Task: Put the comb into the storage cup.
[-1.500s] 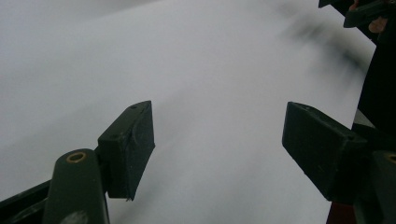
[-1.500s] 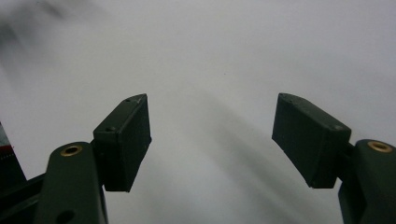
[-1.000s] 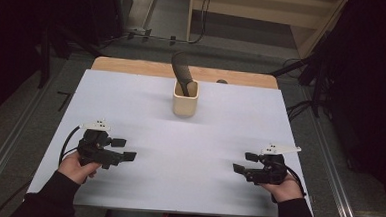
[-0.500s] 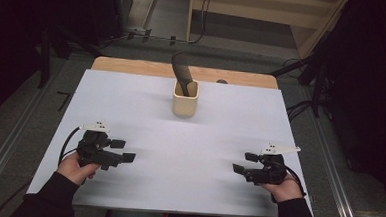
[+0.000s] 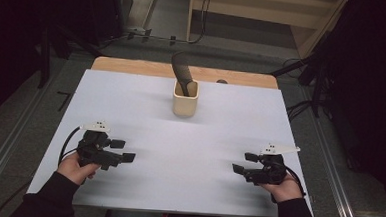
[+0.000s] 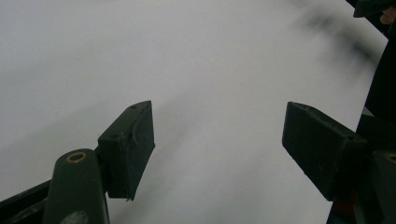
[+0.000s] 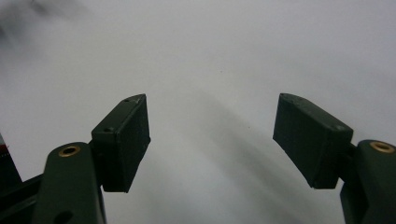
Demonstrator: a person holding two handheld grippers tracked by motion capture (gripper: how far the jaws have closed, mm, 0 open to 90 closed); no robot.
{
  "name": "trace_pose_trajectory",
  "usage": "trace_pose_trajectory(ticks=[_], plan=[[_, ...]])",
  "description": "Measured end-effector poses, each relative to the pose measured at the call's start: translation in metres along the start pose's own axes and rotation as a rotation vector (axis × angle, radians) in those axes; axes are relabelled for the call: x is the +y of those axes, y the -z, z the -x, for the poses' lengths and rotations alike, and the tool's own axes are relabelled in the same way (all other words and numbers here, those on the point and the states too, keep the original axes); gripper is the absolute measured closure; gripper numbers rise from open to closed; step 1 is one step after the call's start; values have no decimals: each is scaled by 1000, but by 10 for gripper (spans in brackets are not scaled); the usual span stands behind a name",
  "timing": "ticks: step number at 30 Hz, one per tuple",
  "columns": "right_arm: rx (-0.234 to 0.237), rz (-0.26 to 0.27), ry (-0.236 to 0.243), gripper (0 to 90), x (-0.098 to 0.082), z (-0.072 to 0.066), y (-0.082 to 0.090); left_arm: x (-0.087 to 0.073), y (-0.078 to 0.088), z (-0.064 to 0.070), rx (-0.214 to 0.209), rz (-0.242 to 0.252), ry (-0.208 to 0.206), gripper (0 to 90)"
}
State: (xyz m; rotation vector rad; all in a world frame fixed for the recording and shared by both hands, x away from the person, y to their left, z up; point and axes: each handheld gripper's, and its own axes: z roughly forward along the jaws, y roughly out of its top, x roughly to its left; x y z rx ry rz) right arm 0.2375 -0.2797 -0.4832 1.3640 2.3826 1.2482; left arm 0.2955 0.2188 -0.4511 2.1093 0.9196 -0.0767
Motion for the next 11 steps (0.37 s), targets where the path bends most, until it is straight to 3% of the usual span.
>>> trace_pose_trajectory(ticks=[11], plan=[[-1,2,8,251,0,0,0,0,0,0,3,0,3,260]])
